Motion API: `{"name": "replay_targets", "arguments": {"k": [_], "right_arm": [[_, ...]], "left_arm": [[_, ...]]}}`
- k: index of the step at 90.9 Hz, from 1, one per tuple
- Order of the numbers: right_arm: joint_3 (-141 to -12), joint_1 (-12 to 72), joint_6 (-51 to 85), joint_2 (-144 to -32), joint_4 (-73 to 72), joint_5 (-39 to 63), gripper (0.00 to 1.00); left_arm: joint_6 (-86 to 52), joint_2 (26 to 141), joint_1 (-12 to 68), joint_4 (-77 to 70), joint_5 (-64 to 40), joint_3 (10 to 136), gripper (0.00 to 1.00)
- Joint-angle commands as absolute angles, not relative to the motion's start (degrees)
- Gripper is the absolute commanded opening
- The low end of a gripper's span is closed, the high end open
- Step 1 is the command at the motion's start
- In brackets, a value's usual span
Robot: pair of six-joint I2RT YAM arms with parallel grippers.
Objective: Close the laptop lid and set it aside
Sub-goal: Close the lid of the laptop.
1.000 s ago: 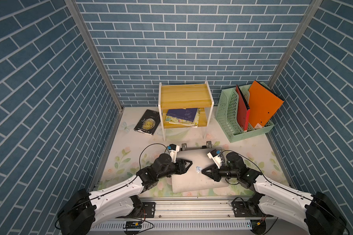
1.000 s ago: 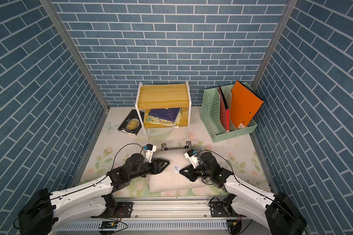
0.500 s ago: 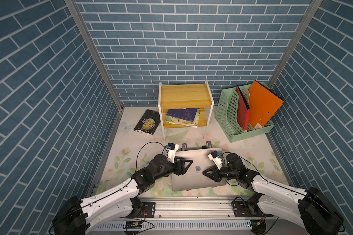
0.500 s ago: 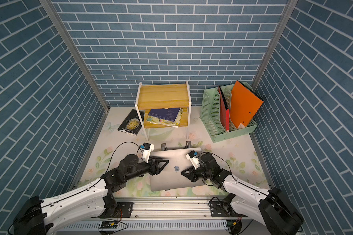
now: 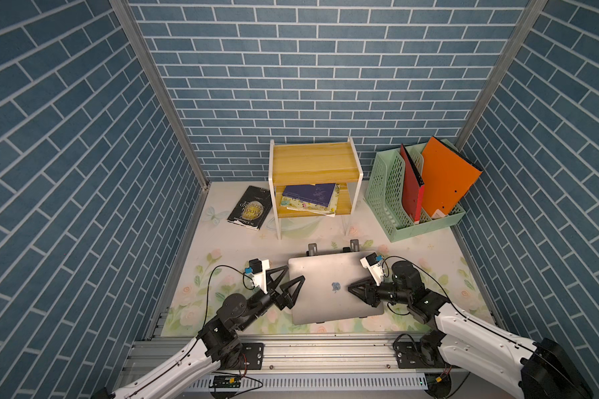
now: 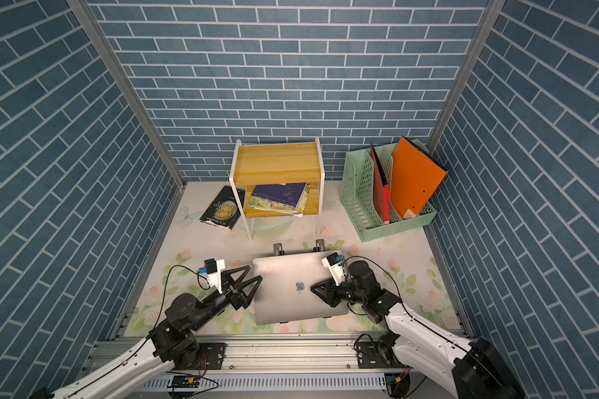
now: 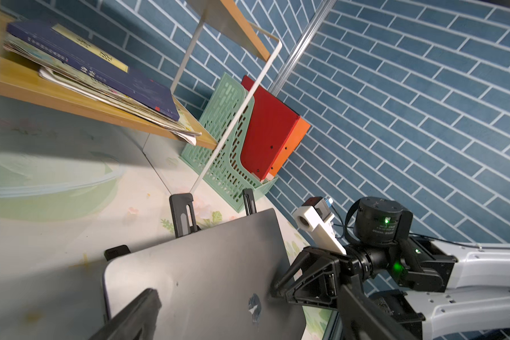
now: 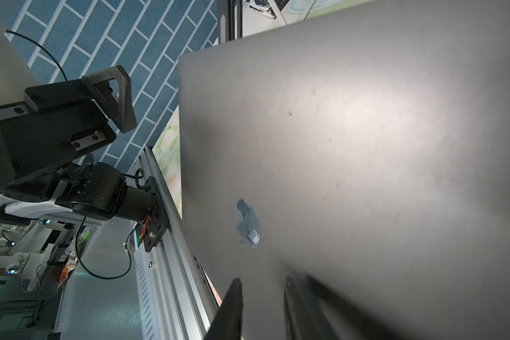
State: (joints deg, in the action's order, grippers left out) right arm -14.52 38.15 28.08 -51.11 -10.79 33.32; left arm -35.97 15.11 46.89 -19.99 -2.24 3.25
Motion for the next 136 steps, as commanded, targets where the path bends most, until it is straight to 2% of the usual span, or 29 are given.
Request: {"name": "replay_targets", "arguments": {"k": [1, 11, 27, 45, 59, 69, 80, 96, 111, 136], "right_arm": [[-13.1, 37.1, 27.1, -49.9, -14.3, 35.3, 0.27], [-12.9, 36.4, 27.5, -47.2, -16.8, 36.5, 0.33], [-10.7, 34.8, 29.3, -42.6, -22.8, 36.4, 0.39], [-7.5, 32.3, 31.2, -42.1, -27.3, 38.1, 0.4], [-7.0, 29.0, 31.5, -41.2, -27.6, 40.3, 0.4], [-6.8, 26.1, 32.3, -40.7, -28.7, 42.7, 0.4], [-6.2, 23.7, 33.2, -41.5, -31.0, 44.8, 0.4], [-6.3, 22.4, 33.5, -42.4, -32.6, 45.8, 0.39], [-6.1, 21.8, 33.6, -40.6, -31.9, 45.2, 0.39], [-4.6, 19.9, 33.8, -37.0, -32.3, 41.8, 0.4]], "left_arm": [[-38.1, 11.3, 44.4, -9.8, 1.4, 6.1, 1.0], [-39.2, 8.4, 43.4, 3.4, 6.6, 9.3, 1.0], [-41.1, 10.6, 43.2, 6.3, 11.8, 9.6, 1.0], [-41.3, 20.4, 43.0, 7.4, 14.7, 13.1, 1.0], [-43.4, 22.9, 42.6, 7.3, 16.0, 13.7, 1.0], [-46.2, 20.8, 40.1, 2.5, 10.0, 10.9, 1.0], [-47.1, 20.2, 31.9, -1.2, -0.2, 8.7, 1.0], [-49.3, 25.2, 22.8, -11.3, -13.2, 5.0, 1.0], [-47.1, 29.9, 22.0, -12.7, -13.8, 5.4, 1.0], [-44.1, 27.7, 22.0, -14.9, -12.8, 3.2, 1.0]]}}
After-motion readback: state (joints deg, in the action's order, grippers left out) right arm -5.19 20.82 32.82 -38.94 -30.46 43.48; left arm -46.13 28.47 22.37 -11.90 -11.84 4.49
